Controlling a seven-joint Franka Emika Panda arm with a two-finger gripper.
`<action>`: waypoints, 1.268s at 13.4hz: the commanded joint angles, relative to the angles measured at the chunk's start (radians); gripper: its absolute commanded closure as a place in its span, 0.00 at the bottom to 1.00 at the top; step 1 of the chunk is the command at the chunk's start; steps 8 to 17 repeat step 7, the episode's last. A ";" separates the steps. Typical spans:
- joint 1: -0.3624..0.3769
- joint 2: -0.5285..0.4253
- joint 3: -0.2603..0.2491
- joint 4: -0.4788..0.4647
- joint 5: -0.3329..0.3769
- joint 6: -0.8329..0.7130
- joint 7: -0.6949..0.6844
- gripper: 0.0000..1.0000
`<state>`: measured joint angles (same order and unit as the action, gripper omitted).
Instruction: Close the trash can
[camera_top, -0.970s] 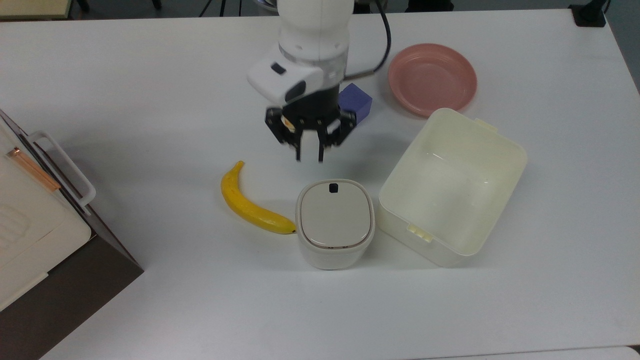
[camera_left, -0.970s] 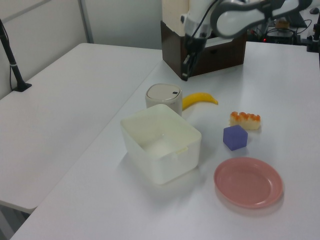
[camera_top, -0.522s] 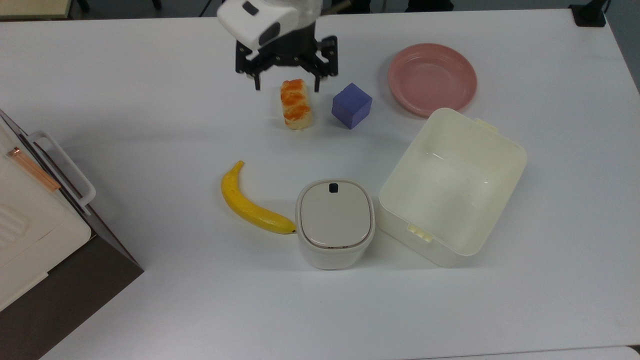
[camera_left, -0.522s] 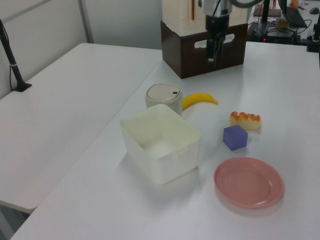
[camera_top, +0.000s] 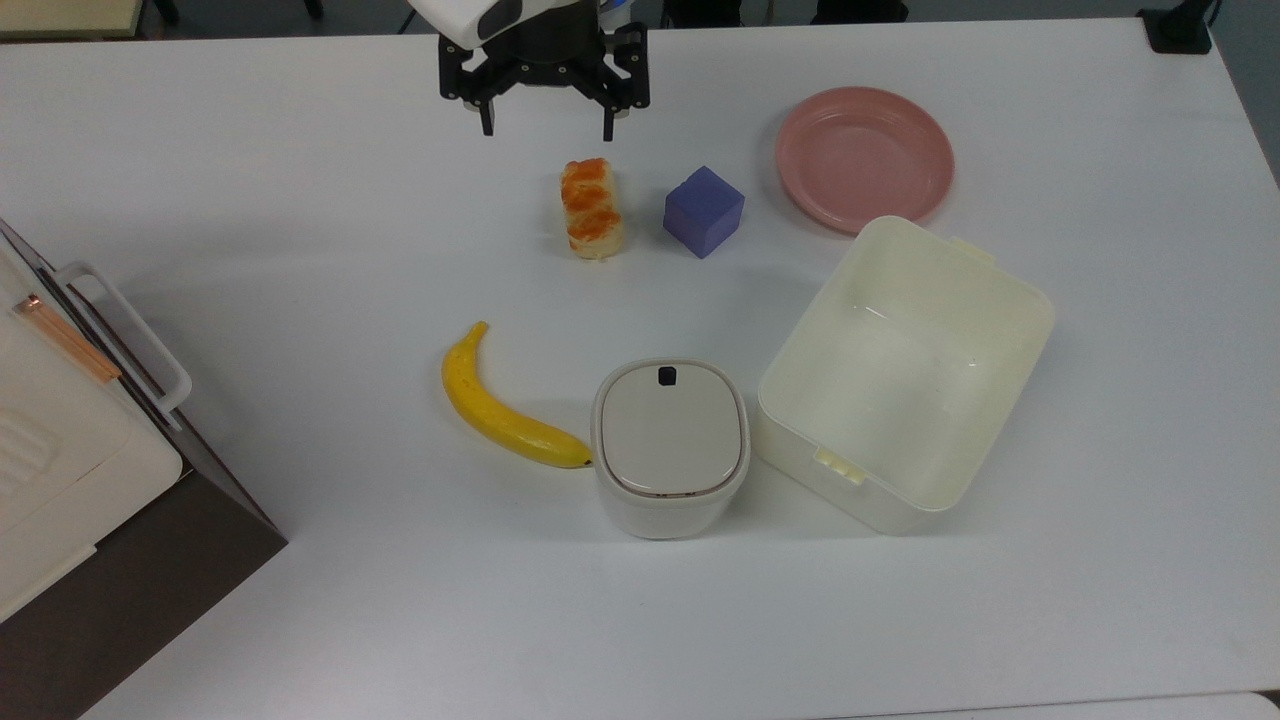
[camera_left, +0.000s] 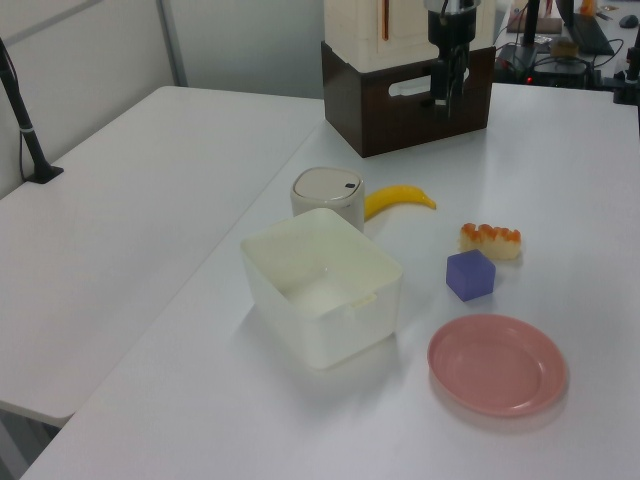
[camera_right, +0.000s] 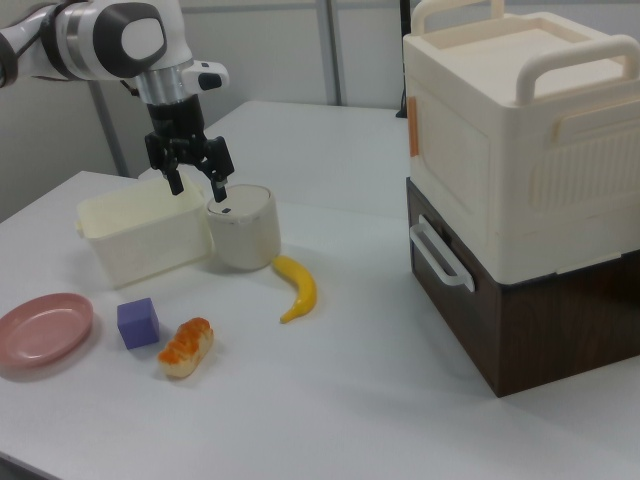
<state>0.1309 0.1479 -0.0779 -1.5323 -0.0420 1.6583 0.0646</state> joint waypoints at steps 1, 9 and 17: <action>-0.013 -0.048 -0.003 -0.029 0.019 -0.014 -0.017 0.00; -0.019 -0.088 -0.003 -0.071 0.043 0.006 -0.017 0.00; -0.019 -0.088 -0.003 -0.071 0.043 0.006 -0.017 0.00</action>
